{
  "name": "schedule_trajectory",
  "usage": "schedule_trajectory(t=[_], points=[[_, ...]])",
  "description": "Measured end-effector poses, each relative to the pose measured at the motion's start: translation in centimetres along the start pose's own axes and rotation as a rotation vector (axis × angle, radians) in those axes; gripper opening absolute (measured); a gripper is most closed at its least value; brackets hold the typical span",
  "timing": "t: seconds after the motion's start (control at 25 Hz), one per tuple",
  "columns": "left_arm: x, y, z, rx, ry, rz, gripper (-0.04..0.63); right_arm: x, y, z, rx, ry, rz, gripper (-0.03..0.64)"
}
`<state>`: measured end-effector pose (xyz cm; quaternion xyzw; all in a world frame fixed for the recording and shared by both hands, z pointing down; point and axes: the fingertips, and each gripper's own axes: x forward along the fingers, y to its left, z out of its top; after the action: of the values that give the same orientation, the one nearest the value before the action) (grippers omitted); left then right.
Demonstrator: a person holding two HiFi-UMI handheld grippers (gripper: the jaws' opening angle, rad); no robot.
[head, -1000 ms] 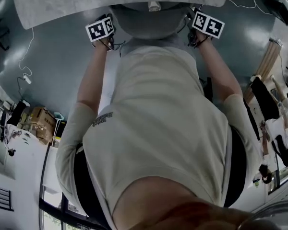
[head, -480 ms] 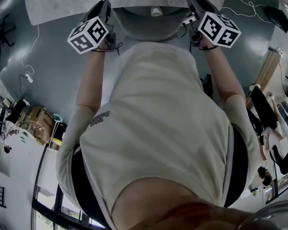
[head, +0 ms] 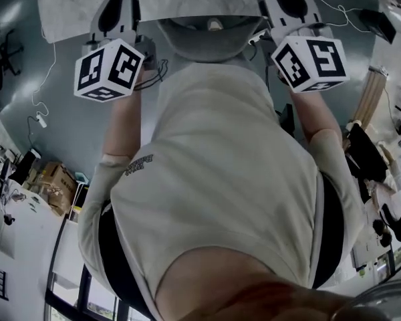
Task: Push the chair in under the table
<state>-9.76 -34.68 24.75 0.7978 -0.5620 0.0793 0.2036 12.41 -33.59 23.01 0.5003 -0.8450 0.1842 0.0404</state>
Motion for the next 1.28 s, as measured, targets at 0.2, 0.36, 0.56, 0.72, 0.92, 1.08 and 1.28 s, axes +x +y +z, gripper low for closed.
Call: schedule_trajectory(t=[0.2,0.36,0.56,0.72,0.92,1.08,1.28], points=[[-2.0,-2.8,6.1,0.160,-0.165,-0.026,0.025,-1.4,2.8,5.1,-0.091,-0.117,-0.003,0.055],[-4.3,-4.7,9.2,0.306,-0.254,-0.066,0.021,-3.1,5.2,7.8,-0.174,-0.175,-0.036,0.055],[-6.6,-6.1,11.4,0.381,-0.319,-0.113,0.012,-5.1,7.7,10.3,-0.240,-0.238,-0.065,0.037],[-7.9,-6.9,12.6,0.357,-0.360,-0.163,0.011,-6.0,9.0,11.6,-0.280,-0.276,-0.077,0.017],[-9.3,-7.6,13.6,0.416,-0.405,-0.159,0.011,-6.9,10.1,12.3,-0.301,-0.301,-0.064,0.015],[-10.4,-7.3,14.2,0.453,-0.427,-0.139,0.011,-7.4,11.4,12.7,-0.315,-0.314,-0.047,0.012],[-11.4,-7.2,14.2,0.445,-0.446,-0.155,0.011,-8.0,12.4,13.4,-0.328,-0.340,-0.044,0.009]])
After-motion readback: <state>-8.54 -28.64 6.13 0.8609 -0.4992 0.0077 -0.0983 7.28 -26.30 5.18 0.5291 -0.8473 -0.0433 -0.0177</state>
